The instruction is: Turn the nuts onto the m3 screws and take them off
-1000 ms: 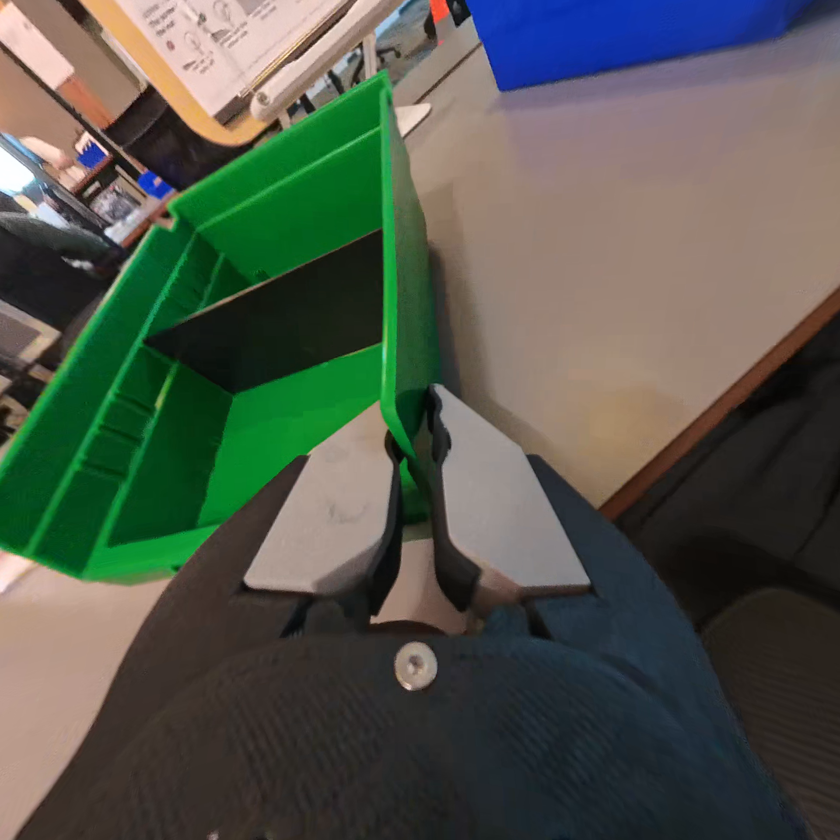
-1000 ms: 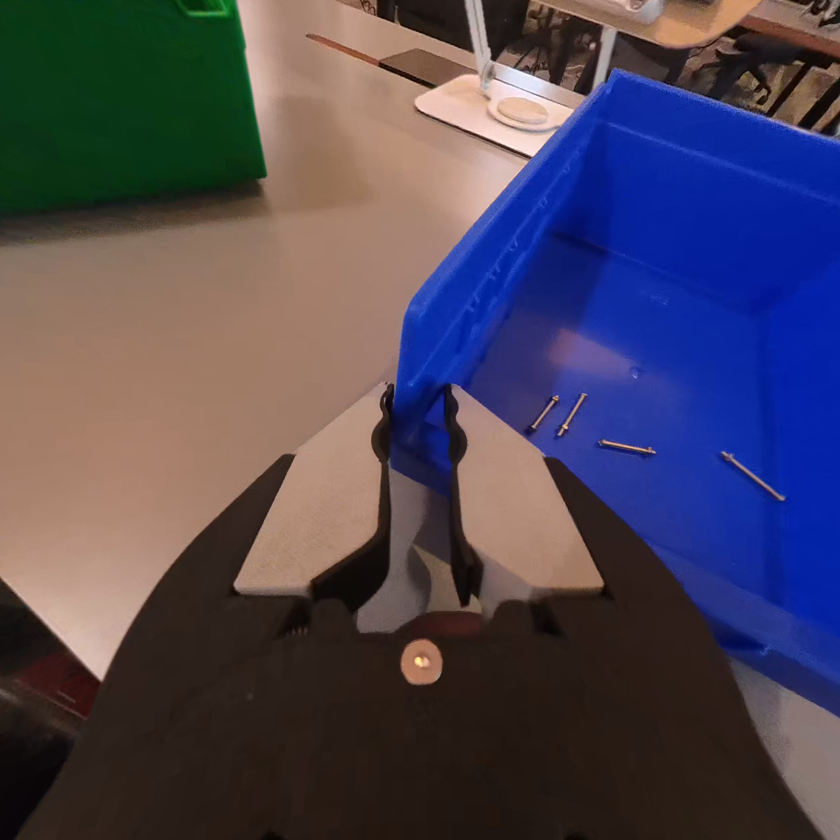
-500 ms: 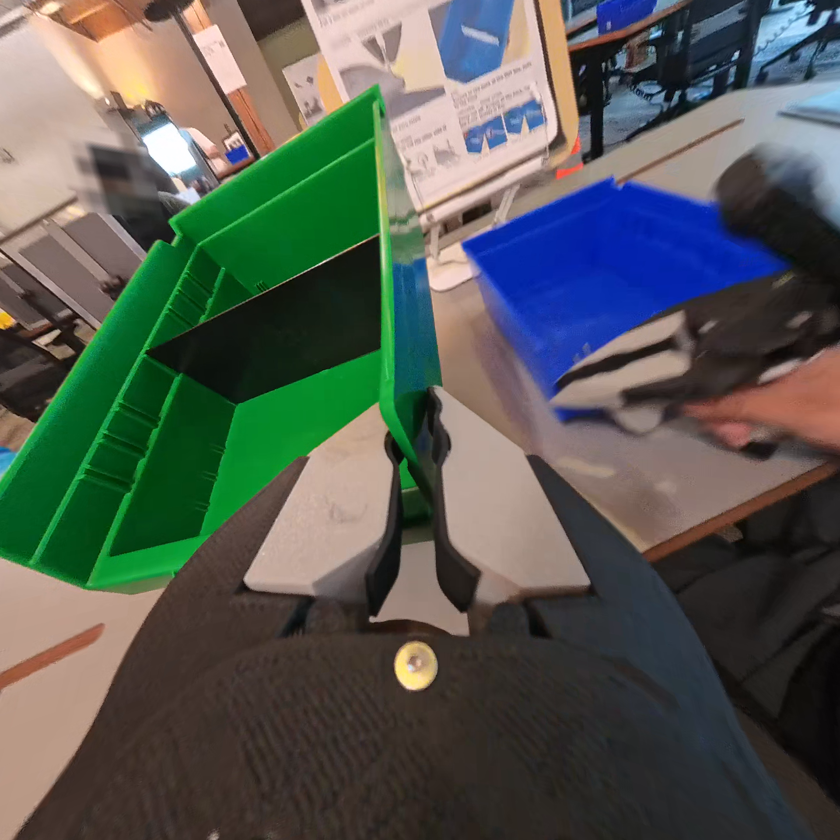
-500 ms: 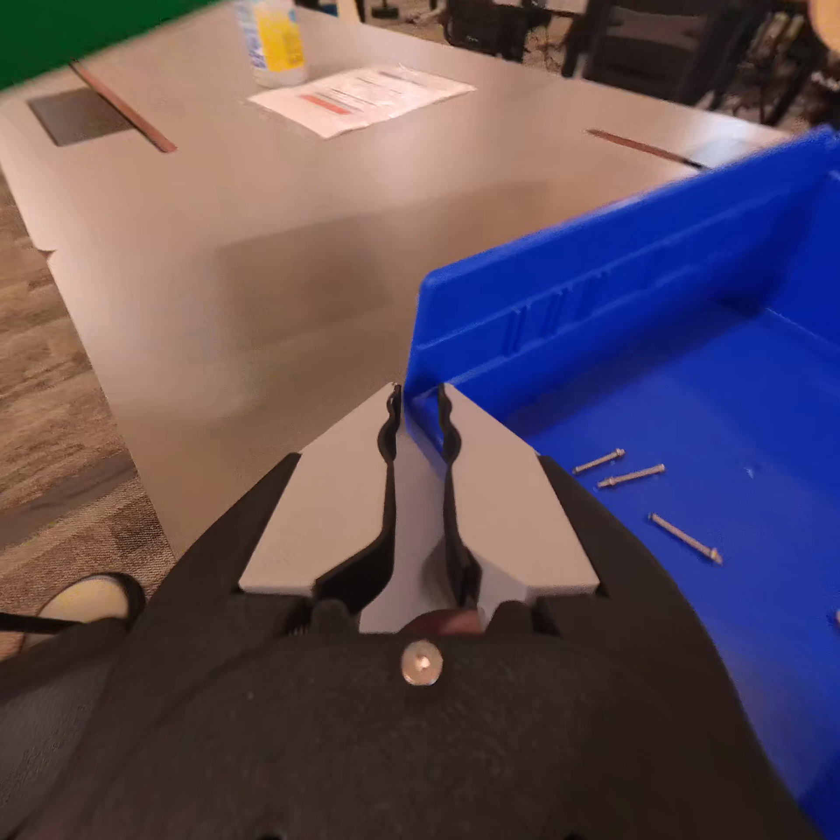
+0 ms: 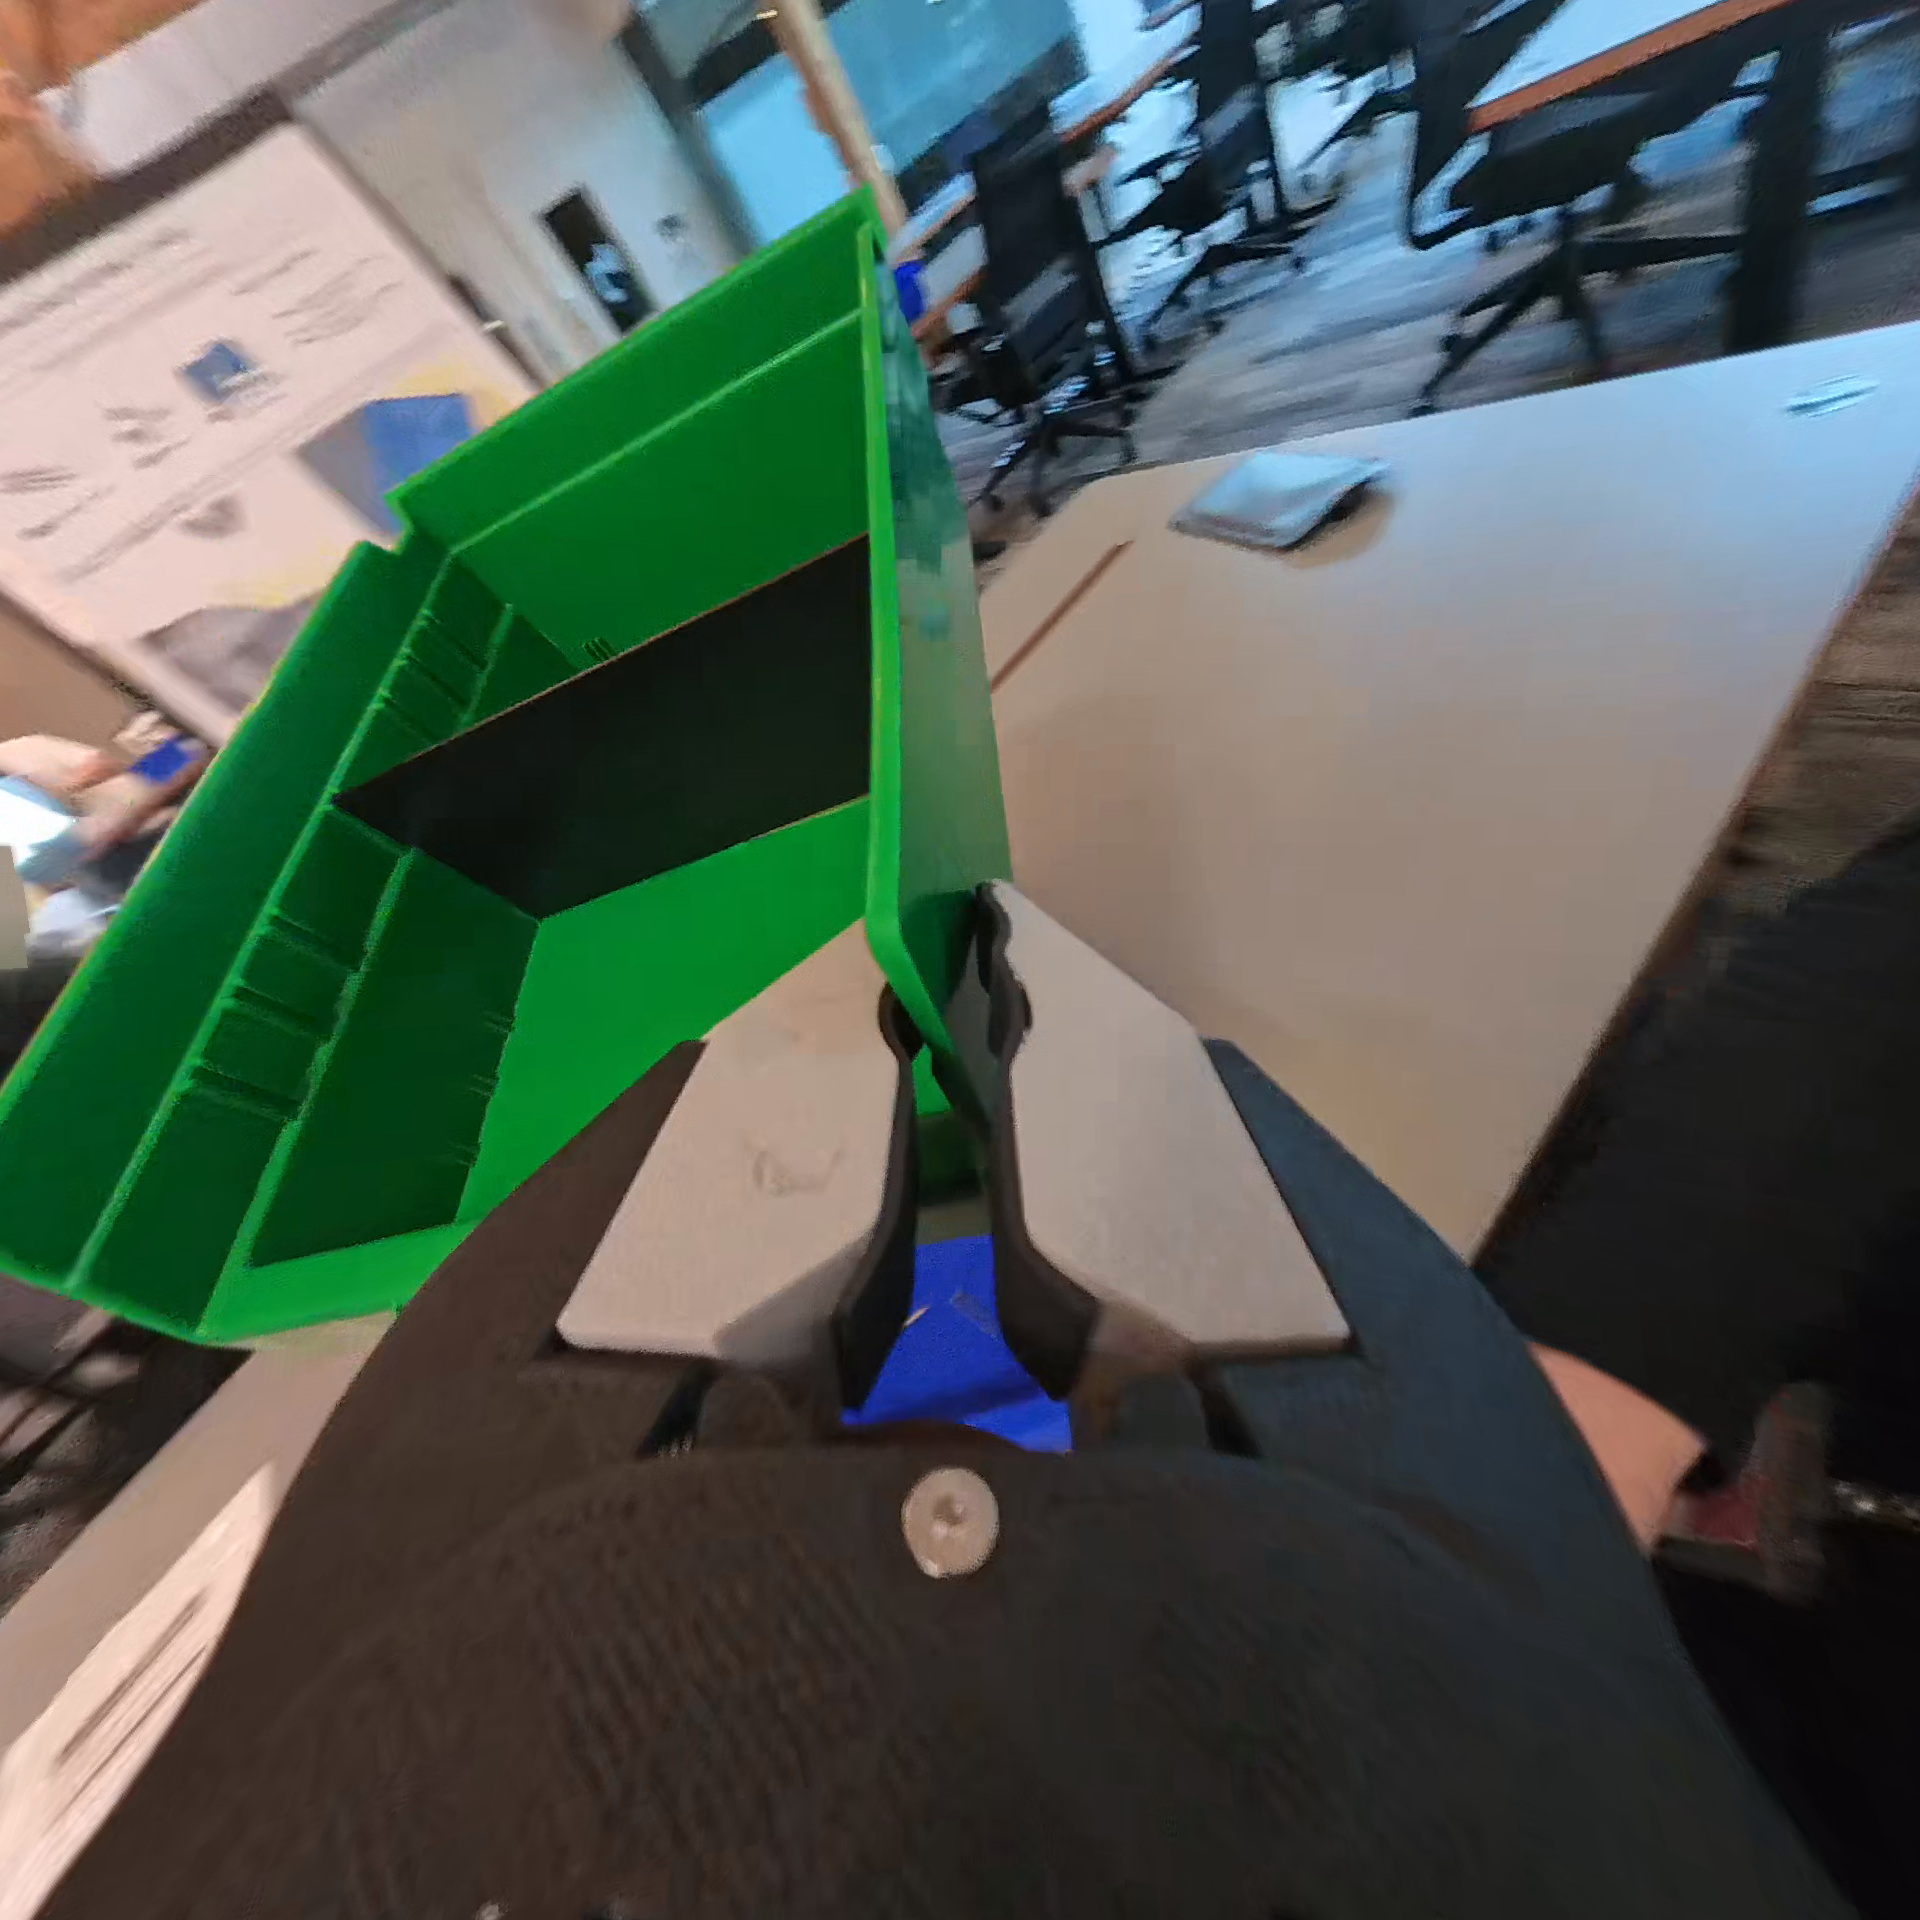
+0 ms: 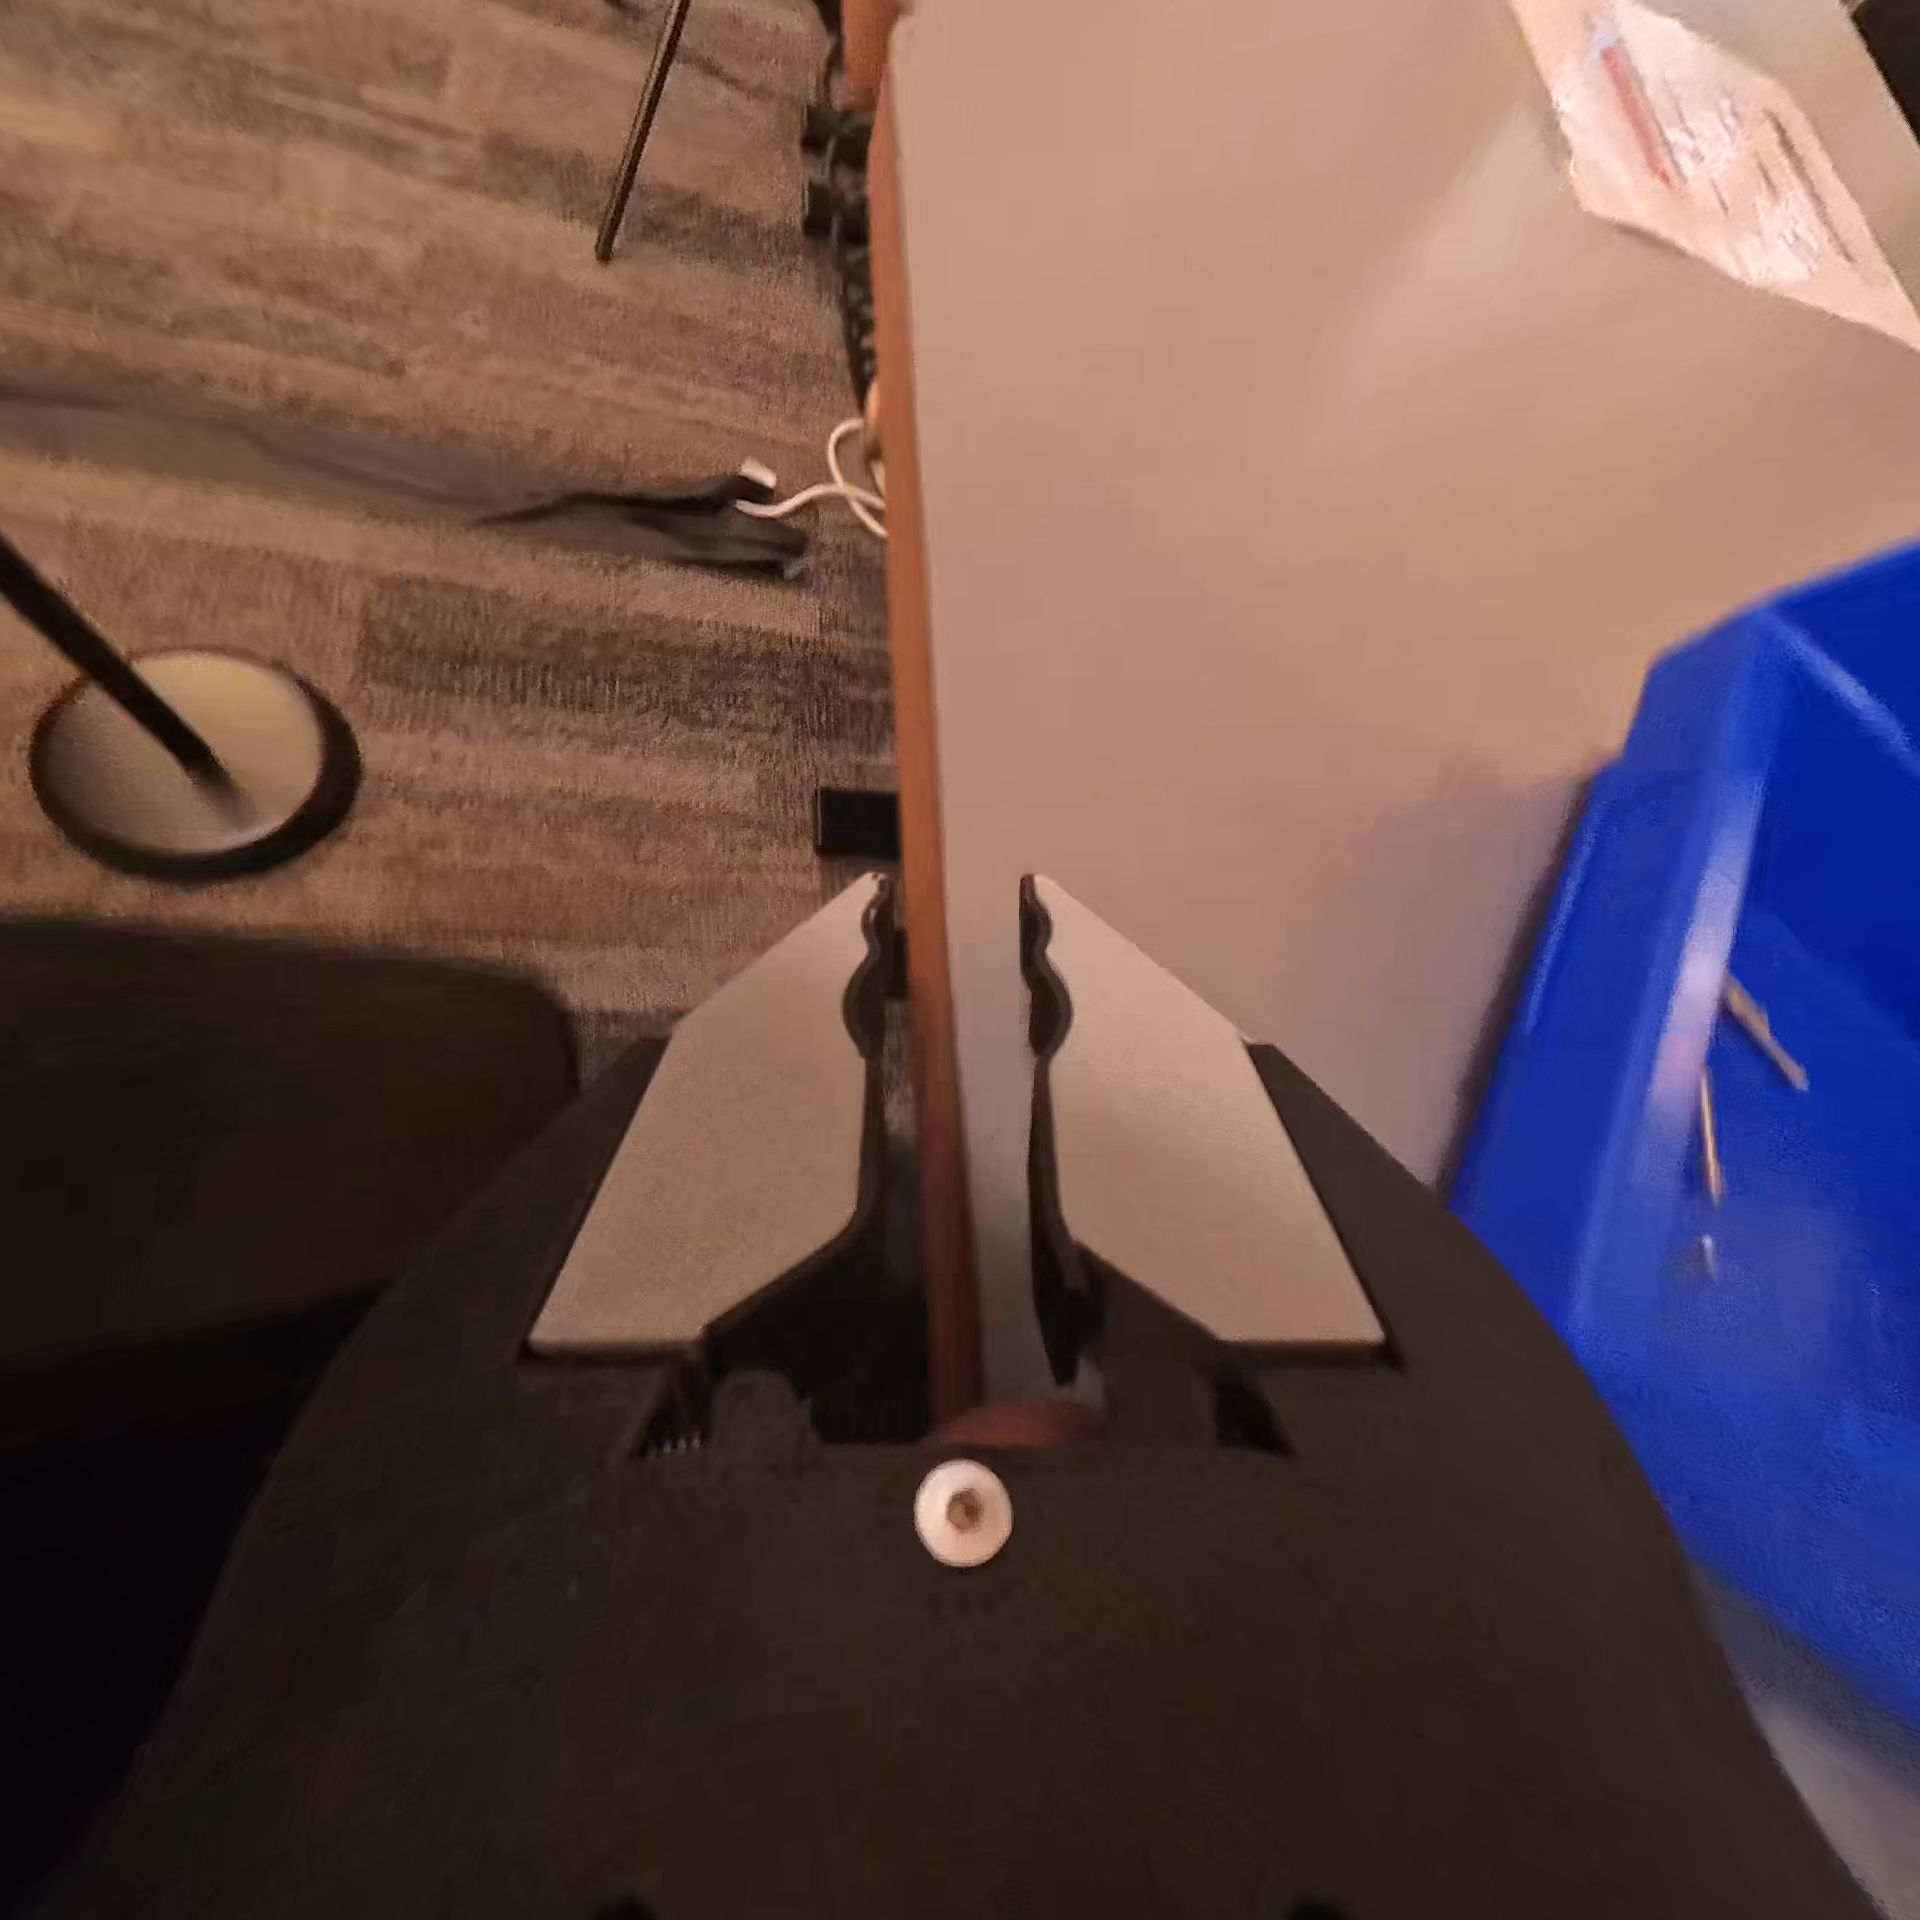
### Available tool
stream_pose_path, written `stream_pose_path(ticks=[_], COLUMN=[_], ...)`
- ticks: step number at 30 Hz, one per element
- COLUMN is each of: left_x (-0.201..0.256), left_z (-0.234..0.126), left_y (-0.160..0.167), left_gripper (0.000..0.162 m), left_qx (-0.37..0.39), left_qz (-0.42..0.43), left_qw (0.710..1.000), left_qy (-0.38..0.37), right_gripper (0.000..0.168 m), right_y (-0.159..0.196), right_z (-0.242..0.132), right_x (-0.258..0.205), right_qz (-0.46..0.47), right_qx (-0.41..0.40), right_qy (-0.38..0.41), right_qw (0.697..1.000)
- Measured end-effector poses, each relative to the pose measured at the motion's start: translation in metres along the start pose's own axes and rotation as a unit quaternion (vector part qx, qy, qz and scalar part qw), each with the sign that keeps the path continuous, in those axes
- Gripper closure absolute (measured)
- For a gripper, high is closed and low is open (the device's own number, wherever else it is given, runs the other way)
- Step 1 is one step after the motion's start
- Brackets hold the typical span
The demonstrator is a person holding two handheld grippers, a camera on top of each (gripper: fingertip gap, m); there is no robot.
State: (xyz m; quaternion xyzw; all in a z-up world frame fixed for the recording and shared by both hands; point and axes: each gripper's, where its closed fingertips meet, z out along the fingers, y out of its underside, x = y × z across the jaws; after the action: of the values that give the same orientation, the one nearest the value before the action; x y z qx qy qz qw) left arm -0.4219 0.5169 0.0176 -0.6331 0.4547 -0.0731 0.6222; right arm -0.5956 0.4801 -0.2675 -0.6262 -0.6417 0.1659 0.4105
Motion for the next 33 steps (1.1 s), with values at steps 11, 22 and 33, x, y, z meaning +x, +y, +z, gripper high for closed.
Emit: stream_pose_path(ticks=[11, 22, 33], left_x=[0.17, 0.282, 0.098], left_z=[0.16, 0.262, 0.091], left_y=[-0.006, 0.056, 0.1], left_gripper=[0.156, 0.143, 0.077], left_qx=[0.017, -0.058, -0.099], left_qz=[-0.034, -0.07, -0.118], left_qw=[0.98, 0.967, 0.982], left_qy=[0.198, 0.239, 0.108], right_gripper=[0.141, 0.138, 0.138], right_y=[0.184, 0.268, 0.22], right_z=[-0.263, -0.4, -0.331], right_x=[0.018, 0.073, 0.106], right_qz=[0.095, 0.267, 0.196], right_qx=[0.004, 0.067, 0.042], right_qy=[0.102, 0.324, 0.338], right_qw=[0.99, 0.905, 0.92])
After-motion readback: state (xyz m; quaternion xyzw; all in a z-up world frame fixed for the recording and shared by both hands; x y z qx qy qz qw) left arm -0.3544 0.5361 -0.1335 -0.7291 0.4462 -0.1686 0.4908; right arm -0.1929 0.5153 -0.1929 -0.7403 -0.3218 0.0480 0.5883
